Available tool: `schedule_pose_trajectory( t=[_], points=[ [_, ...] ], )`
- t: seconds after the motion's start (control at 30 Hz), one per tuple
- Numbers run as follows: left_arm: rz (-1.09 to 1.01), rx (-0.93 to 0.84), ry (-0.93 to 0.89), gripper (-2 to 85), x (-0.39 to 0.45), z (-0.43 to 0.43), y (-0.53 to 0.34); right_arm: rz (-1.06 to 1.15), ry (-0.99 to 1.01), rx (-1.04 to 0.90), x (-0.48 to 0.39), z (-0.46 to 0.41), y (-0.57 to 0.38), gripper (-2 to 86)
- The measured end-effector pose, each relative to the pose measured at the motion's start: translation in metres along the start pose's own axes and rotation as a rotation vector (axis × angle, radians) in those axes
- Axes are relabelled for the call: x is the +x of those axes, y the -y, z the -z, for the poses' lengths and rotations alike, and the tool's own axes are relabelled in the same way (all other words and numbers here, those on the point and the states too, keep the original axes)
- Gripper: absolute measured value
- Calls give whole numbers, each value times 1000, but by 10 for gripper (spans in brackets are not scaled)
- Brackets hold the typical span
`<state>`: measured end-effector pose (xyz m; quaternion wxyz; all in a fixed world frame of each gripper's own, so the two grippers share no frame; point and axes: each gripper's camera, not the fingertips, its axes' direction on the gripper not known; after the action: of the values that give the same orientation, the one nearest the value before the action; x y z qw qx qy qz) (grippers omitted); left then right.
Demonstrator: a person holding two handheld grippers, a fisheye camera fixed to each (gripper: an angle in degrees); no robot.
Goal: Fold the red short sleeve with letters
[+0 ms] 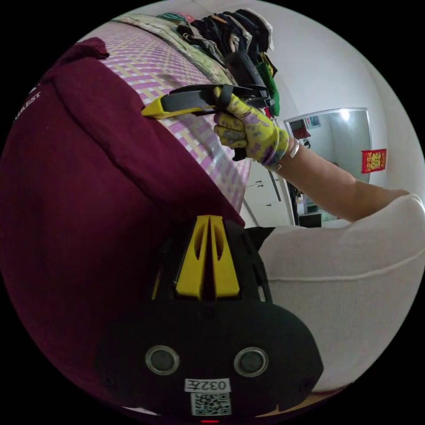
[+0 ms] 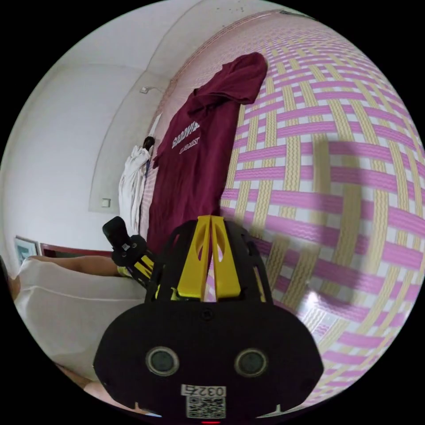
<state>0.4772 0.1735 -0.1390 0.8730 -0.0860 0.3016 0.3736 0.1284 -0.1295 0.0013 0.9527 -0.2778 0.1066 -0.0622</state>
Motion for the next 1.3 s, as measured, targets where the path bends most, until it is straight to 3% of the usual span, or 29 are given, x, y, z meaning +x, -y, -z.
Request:
schedule_pose_trajectory(
  t=[0.2,0.3,0.37,0.53,0.83,1.1,1.3],
  points=[
    [50,58,-3,-7,10,-1,-9,54,166,3,36,24,41,1],
    [151,251,32,-2,3,31,-18,-1,212,103,63,51,82,45],
    [296,373,159,25,-19,64,-20,-92,223,128,90,58,122,72],
    [500,623,223,42,-71,136,-18,-280,209,150,122,53,186,81],
    [584,697,203,77,-162,169,14,-405,173,127,144,25,251,54],
    [484,731,133,0,-181,152,10,-357,246,176,138,21,293,-3],
    [440,925,71,-16,-154,145,-48,-6,78,226,38,43,384,-7]
  ],
)
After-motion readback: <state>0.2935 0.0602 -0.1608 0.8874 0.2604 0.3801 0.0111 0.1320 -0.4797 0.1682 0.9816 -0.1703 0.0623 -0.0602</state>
